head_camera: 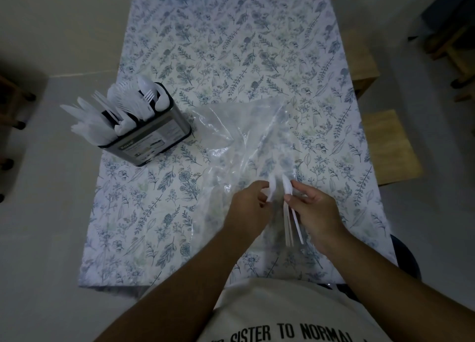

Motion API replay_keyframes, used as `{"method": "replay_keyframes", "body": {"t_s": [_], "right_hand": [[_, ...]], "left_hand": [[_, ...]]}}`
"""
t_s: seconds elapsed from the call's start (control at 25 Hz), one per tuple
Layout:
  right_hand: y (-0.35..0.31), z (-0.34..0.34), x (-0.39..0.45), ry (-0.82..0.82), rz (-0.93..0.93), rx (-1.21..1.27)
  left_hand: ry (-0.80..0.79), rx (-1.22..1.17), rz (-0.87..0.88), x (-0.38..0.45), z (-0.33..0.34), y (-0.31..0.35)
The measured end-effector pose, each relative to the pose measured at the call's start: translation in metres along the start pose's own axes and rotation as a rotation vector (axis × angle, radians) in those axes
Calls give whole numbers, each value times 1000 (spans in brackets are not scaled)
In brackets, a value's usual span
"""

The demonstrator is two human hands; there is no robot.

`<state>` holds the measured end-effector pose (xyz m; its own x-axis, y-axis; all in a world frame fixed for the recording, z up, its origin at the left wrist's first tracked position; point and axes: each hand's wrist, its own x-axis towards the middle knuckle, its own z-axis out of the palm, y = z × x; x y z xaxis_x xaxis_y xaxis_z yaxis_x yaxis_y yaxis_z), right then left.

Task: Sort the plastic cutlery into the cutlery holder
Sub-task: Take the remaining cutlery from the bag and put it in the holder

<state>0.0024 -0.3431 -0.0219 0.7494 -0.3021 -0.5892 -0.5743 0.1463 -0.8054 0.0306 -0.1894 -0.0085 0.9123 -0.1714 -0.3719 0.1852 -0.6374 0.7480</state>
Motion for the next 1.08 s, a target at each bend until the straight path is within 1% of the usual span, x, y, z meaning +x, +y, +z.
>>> {"method": "replay_keyframes", "body": {"t_s": [0.2,0.28,0.32,0.44,0.52,0.6,0.72,0.8,0.88,1.0,1.08], "right_hand": [[-19,26,-8,-90,-63,-70],[-26,39,-12,-132,-80,-49],[-30,46,-15,-150,-94,-42],[-37,74,-26,-207,-164,-37],[-45,91,-31,-248,-200,-37],[-64,109,-31,-273,-218,-22],[-112,141,-23,-320,-252,29],[-151,167,-17,-386,-326,34],[-187,192,-13,-422,-438,34],[-225,223,-7,-409,-571,35],[-233,237,0,-401,-603,21]], "left_hand": [[-70,-276,-6,-9,-22,-5],[-38,-461,-76,-10,-31,-7],[14,-502,-103,-12,-37,-7],[216,-503,-143,-15,-57,-7],[289,-474,-134,-14,-74,-9],[334,-410,-83,-9,-99,-8],[390,-286,86,3,-152,5],[448,-207,201,16,-194,19],[517,-171,288,29,-233,35],[620,-164,318,46,-271,49],[657,-185,301,55,-281,49]]}}
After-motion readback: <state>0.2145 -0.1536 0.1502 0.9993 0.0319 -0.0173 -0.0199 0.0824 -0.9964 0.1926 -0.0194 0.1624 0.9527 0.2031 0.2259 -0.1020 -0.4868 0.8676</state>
